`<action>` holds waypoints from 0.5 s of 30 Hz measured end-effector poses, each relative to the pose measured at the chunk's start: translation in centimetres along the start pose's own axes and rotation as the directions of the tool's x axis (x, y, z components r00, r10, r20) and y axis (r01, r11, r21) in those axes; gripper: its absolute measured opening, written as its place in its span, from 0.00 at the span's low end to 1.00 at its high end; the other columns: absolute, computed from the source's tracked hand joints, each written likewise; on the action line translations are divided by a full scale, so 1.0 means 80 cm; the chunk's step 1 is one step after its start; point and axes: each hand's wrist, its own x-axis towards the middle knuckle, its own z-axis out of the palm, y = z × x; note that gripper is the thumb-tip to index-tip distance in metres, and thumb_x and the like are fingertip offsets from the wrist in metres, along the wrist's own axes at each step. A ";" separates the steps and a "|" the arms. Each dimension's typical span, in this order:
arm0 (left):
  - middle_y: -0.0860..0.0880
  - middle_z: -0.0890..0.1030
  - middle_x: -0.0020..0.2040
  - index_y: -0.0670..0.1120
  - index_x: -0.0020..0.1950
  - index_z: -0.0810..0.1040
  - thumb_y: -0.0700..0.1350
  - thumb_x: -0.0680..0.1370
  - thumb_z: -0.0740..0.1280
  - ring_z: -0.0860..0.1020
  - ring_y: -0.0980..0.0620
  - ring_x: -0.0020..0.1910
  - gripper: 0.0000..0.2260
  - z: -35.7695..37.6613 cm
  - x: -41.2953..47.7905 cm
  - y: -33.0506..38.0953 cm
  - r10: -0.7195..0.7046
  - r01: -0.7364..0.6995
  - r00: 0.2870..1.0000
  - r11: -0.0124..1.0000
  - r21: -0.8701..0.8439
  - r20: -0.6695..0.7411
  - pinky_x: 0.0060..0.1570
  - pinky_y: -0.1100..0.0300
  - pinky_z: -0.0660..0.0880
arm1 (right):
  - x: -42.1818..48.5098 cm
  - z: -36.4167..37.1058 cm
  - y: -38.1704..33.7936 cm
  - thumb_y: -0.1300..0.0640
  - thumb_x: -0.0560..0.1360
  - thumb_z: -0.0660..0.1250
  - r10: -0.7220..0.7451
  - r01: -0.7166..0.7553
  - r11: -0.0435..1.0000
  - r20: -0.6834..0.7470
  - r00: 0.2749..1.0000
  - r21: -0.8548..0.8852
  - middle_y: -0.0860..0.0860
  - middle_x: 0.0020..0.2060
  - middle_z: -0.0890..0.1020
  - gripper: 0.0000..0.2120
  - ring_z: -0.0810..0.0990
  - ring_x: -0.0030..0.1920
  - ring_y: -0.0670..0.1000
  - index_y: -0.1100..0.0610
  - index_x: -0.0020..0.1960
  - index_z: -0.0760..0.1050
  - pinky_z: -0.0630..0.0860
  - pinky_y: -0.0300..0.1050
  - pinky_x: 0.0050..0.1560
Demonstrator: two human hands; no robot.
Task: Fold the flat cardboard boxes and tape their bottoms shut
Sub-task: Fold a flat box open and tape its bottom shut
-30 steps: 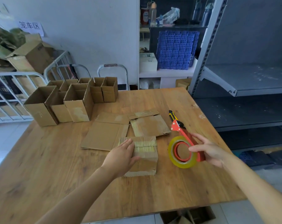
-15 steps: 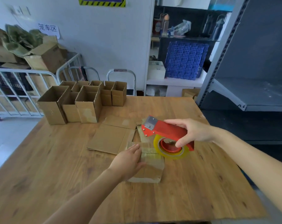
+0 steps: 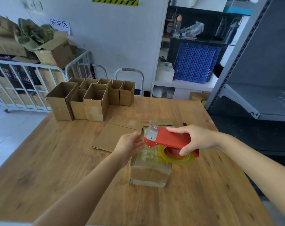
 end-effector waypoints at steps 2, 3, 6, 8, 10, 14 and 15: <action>0.39 0.81 0.48 0.36 0.52 0.75 0.45 0.83 0.58 0.81 0.44 0.47 0.13 0.002 0.001 0.015 -0.168 0.178 0.984 0.963 -0.203 0.067 0.45 0.54 0.79 | 0.002 0.000 -0.002 0.54 0.68 0.78 -0.001 0.001 1.000 0.016 1.000 -0.017 0.35 0.67 0.65 0.44 0.70 0.57 0.34 0.38 0.76 0.57 0.70 0.31 0.49; 0.40 0.81 0.46 0.37 0.50 0.75 0.45 0.83 0.58 0.81 0.45 0.45 0.12 0.002 0.001 0.018 -0.215 0.233 0.971 0.950 -0.206 0.109 0.42 0.54 0.80 | 0.002 0.000 -0.003 0.54 0.69 0.77 -0.001 0.002 1.000 0.025 1.000 -0.025 0.35 0.67 0.64 0.44 0.69 0.57 0.34 0.38 0.76 0.56 0.70 0.32 0.49; 0.43 0.81 0.43 0.39 0.53 0.77 0.43 0.81 0.62 0.80 0.48 0.42 0.09 0.004 0.000 0.023 -0.260 0.290 0.946 0.946 -0.143 0.194 0.36 0.60 0.80 | 0.003 -0.002 -0.007 0.54 0.69 0.77 -0.002 0.004 0.999 0.040 0.999 -0.050 0.34 0.65 0.64 0.44 0.69 0.56 0.35 0.37 0.76 0.56 0.70 0.33 0.48; 0.43 0.81 0.41 0.39 0.52 0.78 0.40 0.81 0.62 0.79 0.50 0.40 0.07 0.003 0.001 0.024 -0.256 0.282 0.948 0.951 -0.124 0.189 0.35 0.62 0.79 | 0.003 -0.003 -0.007 0.54 0.69 0.77 0.003 -0.001 0.998 0.045 0.999 -0.059 0.33 0.64 0.64 0.44 0.70 0.56 0.36 0.36 0.75 0.55 0.70 0.33 0.48; 0.44 0.81 0.37 0.39 0.50 0.78 0.38 0.80 0.62 0.78 0.52 0.37 0.06 0.001 0.003 0.023 -0.238 0.261 0.954 0.958 -0.119 0.180 0.34 0.64 0.78 | 0.002 -0.003 -0.007 0.53 0.69 0.77 0.006 -0.003 0.998 0.049 0.999 -0.063 0.34 0.64 0.64 0.44 0.70 0.56 0.36 0.35 0.75 0.55 0.70 0.34 0.49; 0.46 0.81 0.33 0.39 0.46 0.78 0.36 0.79 0.63 0.77 0.54 0.31 0.05 0.003 0.002 0.021 -0.206 0.217 0.970 0.973 -0.077 0.126 0.29 0.66 0.75 | 0.004 -0.005 -0.007 0.52 0.69 0.78 0.011 -0.005 0.997 0.068 0.998 -0.079 0.35 0.63 0.65 0.44 0.70 0.56 0.38 0.32 0.74 0.55 0.70 0.34 0.49; 0.45 0.81 0.33 0.39 0.44 0.78 0.36 0.79 0.64 0.77 0.55 0.30 0.05 0.003 0.003 0.021 -0.190 0.197 0.976 0.979 -0.054 0.103 0.28 0.67 0.74 | 0.004 -0.006 -0.008 0.52 0.69 0.77 0.013 -0.007 0.996 0.073 0.997 -0.087 0.34 0.62 0.65 0.43 0.70 0.55 0.38 0.32 0.73 0.56 0.69 0.34 0.48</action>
